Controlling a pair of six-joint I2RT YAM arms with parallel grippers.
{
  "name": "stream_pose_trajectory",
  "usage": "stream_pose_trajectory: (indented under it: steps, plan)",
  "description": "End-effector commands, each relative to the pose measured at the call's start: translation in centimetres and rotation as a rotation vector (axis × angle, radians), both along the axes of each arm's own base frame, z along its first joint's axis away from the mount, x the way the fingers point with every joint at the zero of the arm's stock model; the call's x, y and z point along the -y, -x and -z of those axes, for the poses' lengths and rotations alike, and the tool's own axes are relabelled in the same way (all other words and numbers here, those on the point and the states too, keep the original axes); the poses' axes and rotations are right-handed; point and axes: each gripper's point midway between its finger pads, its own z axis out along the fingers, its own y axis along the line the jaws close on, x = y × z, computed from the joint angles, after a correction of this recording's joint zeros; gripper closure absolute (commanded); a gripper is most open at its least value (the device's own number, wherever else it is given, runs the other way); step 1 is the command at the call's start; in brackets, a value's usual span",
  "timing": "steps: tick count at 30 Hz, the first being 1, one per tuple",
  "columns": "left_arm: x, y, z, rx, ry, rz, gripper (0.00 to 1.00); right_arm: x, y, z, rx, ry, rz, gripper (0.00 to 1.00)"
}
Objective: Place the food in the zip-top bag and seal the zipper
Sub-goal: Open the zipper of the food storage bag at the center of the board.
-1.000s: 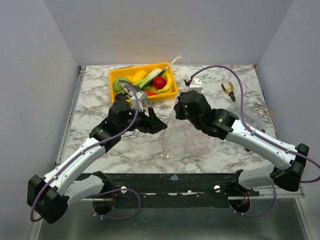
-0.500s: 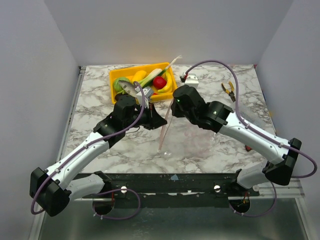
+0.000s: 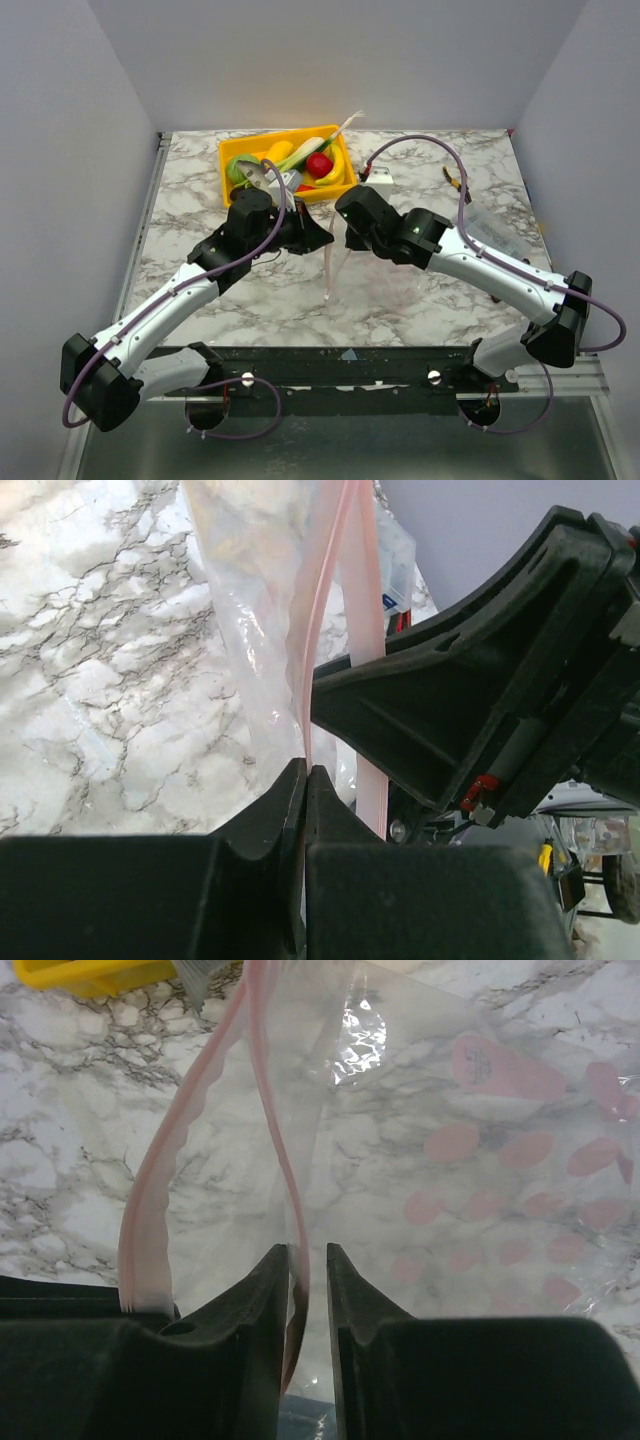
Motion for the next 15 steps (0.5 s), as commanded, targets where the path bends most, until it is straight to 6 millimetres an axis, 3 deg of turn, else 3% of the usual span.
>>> stream_pose_trajectory:
  steps: [1, 3, 4, 8, 11, 15]
  plan:
    - [0.5, -1.1, -1.8, 0.015, 0.032, -0.039, 1.00, 0.4, 0.5, 0.2, 0.001, 0.005, -0.003, 0.80]
    - [0.2, -1.5, -1.3, -0.003, 0.009, -0.067, 1.00, 2.1, 0.0, -0.3, 0.034, 0.053, 0.057, 0.96]
    - [-0.2, -1.9, -0.9, -0.012, -0.020, -0.100, 1.00, 3.3, -0.1, -0.7, 0.056, 0.085, 0.091, 0.99]
    - [-2.4, -3.4, 1.9, -0.066, -0.137, -0.218, 1.00, 7.8, -0.1, -3.3, 0.158, 0.168, 0.194, 0.99]
    - [-1.7, -3.3, 2.2, -0.070, -0.127, -0.174, 1.00, 8.6, 0.3, -3.9, 0.183, 0.133, 0.198, 0.99]
    - [1.3, -2.8, 1.5, -0.124, -0.017, -0.063, 1.00, 8.4, 0.6, -3.3, 0.168, 0.131, 0.172, 1.00]
